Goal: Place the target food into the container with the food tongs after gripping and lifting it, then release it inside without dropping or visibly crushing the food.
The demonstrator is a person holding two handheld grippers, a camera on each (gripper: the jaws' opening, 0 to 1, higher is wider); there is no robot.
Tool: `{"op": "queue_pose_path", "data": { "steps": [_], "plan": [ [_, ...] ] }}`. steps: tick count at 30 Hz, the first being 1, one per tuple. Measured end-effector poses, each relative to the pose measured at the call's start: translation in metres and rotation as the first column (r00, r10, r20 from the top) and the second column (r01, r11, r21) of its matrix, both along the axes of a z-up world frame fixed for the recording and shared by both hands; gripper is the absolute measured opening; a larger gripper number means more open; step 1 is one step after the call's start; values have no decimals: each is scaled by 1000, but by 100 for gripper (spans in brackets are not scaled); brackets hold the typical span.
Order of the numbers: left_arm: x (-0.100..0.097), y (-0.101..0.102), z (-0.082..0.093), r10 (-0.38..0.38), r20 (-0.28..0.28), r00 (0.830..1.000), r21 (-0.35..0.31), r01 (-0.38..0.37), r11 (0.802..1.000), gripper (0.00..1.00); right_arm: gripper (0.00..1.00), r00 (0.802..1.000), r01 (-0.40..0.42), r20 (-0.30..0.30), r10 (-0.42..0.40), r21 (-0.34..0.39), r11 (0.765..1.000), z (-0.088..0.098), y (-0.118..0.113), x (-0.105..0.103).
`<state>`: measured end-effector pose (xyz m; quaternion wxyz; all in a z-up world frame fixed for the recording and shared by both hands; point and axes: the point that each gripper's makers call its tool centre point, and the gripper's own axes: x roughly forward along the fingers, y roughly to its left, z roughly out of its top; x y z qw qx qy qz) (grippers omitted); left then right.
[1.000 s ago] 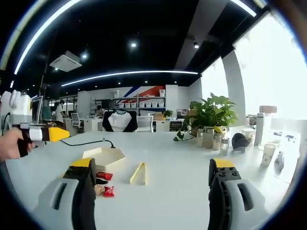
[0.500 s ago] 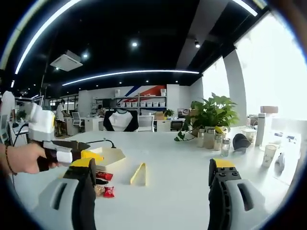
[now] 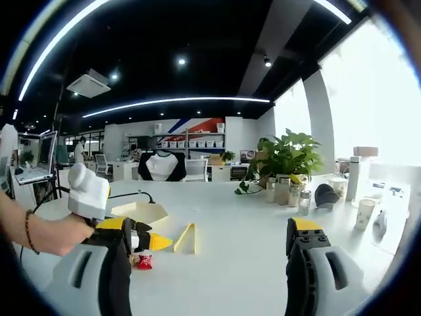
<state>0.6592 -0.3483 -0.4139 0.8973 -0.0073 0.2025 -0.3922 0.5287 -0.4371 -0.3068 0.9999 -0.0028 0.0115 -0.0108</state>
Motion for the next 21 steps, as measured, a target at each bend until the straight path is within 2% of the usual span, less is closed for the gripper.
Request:
{"op": "queue_pose_path", "data": {
  "steps": [2,5,8,10,12,17,20,21],
  "plan": [
    [2,-1,-2,7,-10,1000,-6,-7,1000,58,100,1000,-9,-3,10,25,1000,-1,-1,2],
    [6,-4,-12,5,-5,1000,36,-5,999,53,100,1000,-8,-5,8,28,1000,-1,-1,2],
    [12,-6,-18,22,-16,1000,48,-21,999,50,100,1000,-11,-7,11,29,1000,-1,0,1],
    [15,-4,-22,39,-30,999,64,-36,997,40,100,1000,-10,-10,10,37,999,-1,0,0],
    [13,-9,-27,23,-67,997,44,-20,999,37,100,1000,-18,-1,18,64,998,2,1,0],
    [18,-16,-29,12,-29,1000,74,-10,997,33,100,1000,-13,1,13,54,998,5,-1,0],
    [20,-17,-35,13,-33,999,118,-9,993,24,100,1000,-1,-4,1,43,999,5,-3,0],
    [21,-18,-35,17,-31,999,113,-13,994,22,100,1000,-2,-3,2,42,999,5,-3,-1]
  ]
}}
